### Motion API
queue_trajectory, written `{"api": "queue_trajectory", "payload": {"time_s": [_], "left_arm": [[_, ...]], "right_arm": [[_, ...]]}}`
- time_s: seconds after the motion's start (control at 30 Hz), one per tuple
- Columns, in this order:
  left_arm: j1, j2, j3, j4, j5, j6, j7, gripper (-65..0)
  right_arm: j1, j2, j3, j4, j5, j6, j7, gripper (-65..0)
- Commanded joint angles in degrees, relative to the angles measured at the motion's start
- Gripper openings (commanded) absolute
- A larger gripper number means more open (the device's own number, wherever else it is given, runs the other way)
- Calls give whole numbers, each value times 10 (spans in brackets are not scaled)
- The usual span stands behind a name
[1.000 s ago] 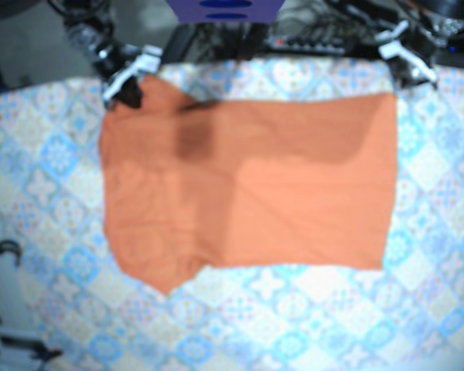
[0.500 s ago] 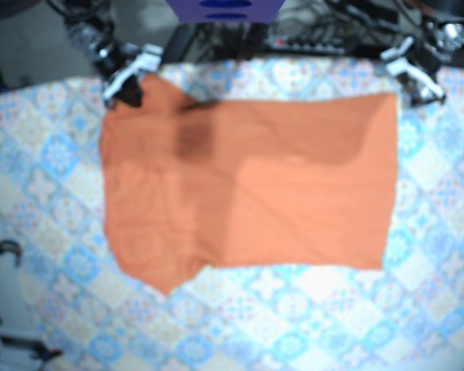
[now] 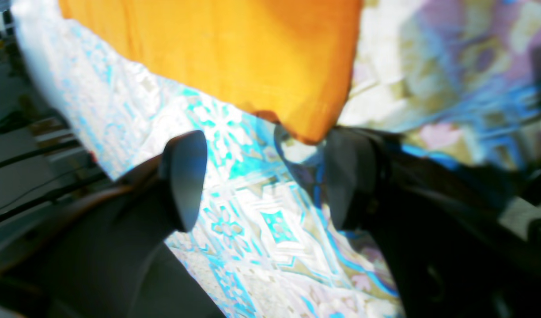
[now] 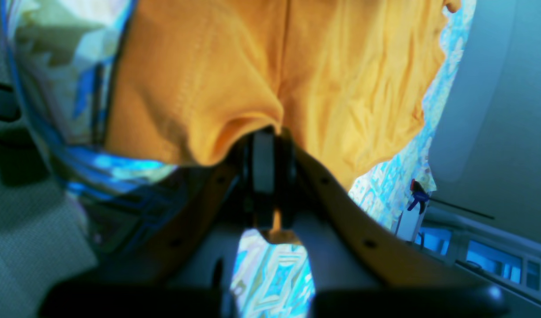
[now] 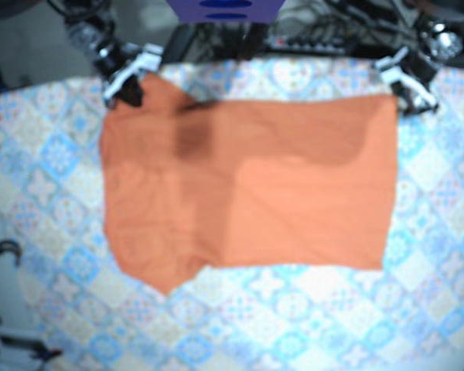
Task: Fold the T-shirt properly
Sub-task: 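Adjust both grippers' grip on the shoulder corners of the shirt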
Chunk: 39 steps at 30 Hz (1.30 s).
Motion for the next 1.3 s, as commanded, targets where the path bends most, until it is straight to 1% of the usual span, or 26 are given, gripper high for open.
{"api": "queue_trajectory", "payload": {"time_s": [0.0,0.1,0.6,0.93,1.17,1.2,1.27], "left_arm": [[-11,-7,6,-8,2,-11,14,-252],[-19,-7,19,-12,2,-11,14,-252],[-20,-7,18,19,2,-11,14,-252],[-32,-7,19,21,2,-11,14,-252],[-32,-7,19,73,2,-11,14,-252],[-32,-7,19,83,3,-14,14,-252],[-32,-7,19,98,3,-31,14,-252]], "right_arm": [[-2,4,2,10,8,-9,3,-650],[-2,4,2,10,8,-9,3,-650],[-2,4,2,10,8,-9,3,-650],[-2,4,2,10,8,-9,3,-650],[-2,4,2,10,7,-9,3,-650],[-2,4,2,10,7,-9,3,-650],[-2,4,2,10,7,-9,3,-650]]}}
